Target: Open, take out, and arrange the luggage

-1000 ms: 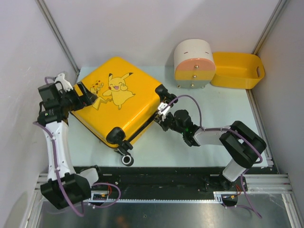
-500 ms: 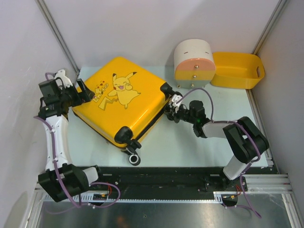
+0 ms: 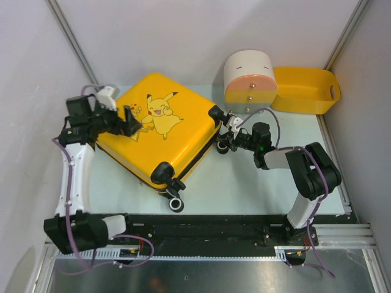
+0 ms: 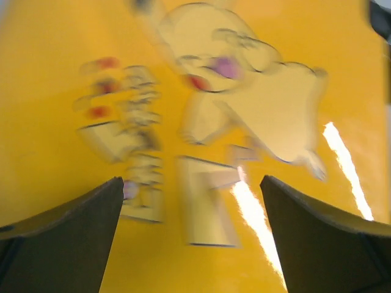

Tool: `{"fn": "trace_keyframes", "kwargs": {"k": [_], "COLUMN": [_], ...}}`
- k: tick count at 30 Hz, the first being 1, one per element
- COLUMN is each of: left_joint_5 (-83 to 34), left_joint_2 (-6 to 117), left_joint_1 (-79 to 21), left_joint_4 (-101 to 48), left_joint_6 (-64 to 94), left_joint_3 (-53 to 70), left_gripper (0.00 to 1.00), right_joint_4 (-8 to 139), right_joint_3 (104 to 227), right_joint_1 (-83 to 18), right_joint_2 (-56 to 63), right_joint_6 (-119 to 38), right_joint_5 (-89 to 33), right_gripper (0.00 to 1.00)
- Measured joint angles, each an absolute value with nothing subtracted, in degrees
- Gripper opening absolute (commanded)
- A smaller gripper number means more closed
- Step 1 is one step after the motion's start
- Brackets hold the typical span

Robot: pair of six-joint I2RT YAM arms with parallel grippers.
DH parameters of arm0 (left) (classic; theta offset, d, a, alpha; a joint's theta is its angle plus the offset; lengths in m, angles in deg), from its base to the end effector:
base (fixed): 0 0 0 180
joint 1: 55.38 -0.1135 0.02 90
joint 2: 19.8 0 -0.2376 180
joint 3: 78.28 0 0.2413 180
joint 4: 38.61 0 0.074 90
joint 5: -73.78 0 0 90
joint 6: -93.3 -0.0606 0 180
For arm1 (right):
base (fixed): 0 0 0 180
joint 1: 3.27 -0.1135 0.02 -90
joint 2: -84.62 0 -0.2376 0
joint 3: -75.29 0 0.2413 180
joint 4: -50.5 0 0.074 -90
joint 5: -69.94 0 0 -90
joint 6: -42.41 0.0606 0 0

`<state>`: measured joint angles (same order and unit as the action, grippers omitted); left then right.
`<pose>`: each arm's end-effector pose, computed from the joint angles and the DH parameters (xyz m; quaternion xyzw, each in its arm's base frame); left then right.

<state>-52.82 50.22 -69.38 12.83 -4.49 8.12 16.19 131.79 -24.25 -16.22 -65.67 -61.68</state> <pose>0.2714 0.0304 0.3344 0.0990 0.8490 -0.1908 0.4827 0.3168 0.1646 0.1574 -0.4546 0.5987 0.2873 0.5936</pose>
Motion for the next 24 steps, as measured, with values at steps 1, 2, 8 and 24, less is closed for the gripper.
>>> {"fn": "trace_keyframes", "kwargs": {"k": [1, 2, 8, 24], "left_joint_5": [-53.4, -53.4, -49.1, -35.0], "left_joint_2": [49.0, 48.0, 41.7, 52.6], "left_joint_1": [-66.0, -62.6, -31.9, -4.7], "left_joint_4": [14.5, 15.7, 19.0, 25.9], "left_joint_6": [-6.5, -7.8, -13.0, -20.8], "left_joint_3": [8.4, 8.8, 9.1, 3.2], "left_gripper": [0.97, 0.95, 0.8, 0.66], "right_joint_4": [16.2, 16.2, 16.6, 18.0], "right_joint_3": [131.8, 131.8, 131.8, 132.2], "right_joint_1": [-24.2, -24.2, -24.4, -24.5], "right_joint_2": [-16.2, -16.2, -16.2, -15.8], "right_joint_6": [-65.7, -65.7, -65.6, -65.2], "right_joint_5": [-61.7, -61.7, -61.7, -61.6], "right_gripper": [0.0, 0.0, 0.0, 0.0]}}
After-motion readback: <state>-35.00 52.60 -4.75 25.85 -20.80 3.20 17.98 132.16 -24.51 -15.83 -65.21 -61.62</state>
